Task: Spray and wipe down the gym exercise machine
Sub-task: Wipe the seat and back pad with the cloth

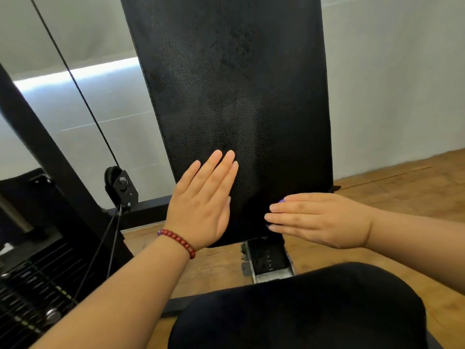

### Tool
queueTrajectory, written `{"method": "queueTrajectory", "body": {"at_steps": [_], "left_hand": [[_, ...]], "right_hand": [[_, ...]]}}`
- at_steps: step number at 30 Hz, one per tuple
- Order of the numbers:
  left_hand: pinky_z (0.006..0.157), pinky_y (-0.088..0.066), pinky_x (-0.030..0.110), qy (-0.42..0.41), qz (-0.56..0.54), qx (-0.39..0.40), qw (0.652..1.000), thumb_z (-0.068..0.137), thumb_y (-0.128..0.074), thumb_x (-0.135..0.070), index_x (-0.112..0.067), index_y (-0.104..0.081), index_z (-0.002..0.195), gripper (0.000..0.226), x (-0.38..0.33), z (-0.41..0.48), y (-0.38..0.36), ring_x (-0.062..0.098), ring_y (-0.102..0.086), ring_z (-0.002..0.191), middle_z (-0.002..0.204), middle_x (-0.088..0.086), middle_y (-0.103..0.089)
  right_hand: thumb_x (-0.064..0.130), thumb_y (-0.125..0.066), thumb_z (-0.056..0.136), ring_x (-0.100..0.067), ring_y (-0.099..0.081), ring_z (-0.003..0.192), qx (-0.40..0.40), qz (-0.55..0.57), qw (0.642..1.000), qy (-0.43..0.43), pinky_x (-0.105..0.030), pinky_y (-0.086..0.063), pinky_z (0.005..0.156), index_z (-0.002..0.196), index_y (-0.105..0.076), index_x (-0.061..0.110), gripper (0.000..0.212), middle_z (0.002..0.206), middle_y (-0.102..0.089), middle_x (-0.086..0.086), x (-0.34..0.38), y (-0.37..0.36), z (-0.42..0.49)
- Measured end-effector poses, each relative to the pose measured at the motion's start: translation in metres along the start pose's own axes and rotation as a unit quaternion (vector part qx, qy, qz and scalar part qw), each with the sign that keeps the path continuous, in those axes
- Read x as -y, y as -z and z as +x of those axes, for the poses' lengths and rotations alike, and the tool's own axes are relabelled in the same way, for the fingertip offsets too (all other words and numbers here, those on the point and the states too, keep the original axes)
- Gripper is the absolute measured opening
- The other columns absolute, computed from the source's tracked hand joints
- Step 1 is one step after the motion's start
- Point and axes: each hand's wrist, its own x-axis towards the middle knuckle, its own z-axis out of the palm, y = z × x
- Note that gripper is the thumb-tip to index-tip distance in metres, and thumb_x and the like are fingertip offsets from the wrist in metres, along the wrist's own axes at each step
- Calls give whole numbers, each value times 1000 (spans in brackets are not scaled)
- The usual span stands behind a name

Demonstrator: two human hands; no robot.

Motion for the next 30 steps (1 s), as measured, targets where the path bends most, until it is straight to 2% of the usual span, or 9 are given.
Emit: {"method": "queueTrajectory", "body": {"at_steps": [6,12,18,22,25,30], "left_hand": [[121,-11,42,-7,-1,11,1000,93,-42,-24,-5,-33,147,58,2,-1,0,26,-24,145,155,9,-26],[121,-5,42,-32,8,52,998,94,-40,-33,-9,-23,150,63,5,-35,-4,27,-18,147,158,8,-23],[121,-5,42,-26,9,32,999,94,-40,-32,-8,-25,150,62,3,-40,-12,27,-18,147,156,9,-24],[121,-3,42,-27,9,39,999,94,-40,-32,-9,-21,151,64,3,-41,-10,28,-18,146,157,8,-21],[121,-3,42,-23,2,38,999,94,-40,-32,-9,-22,151,64,1,-41,-11,28,-19,146,157,8,-21],[120,-5,43,-21,2,39,999,95,-38,-32,-9,-22,151,63,2,-42,-10,26,-15,148,157,8,-22]], "right_hand": [[12,-32,104,-24,-45,136,-17,7,1000,-11,-39,-30,116,136,-56,8,40,143,-53,-9,17,-10,44],[11,-41,99,-23,-44,137,16,11,1000,16,-40,-30,115,137,-54,9,40,144,-52,-8,4,0,8],[14,-34,104,-25,-46,135,-19,16,1000,-1,-39,-31,115,135,-57,8,40,142,-54,-8,21,-12,51],[13,-43,99,-25,-46,136,10,22,999,28,-41,-37,113,136,-56,7,40,143,-53,-9,12,-6,34],[12,-43,98,-24,-45,136,20,10,999,26,-42,-40,111,138,-54,9,41,144,-51,-8,5,0,13],[12,-37,102,-26,-46,135,-30,8,999,-12,-40,-33,114,136,-55,8,39,142,-53,-10,15,-5,51]]}}
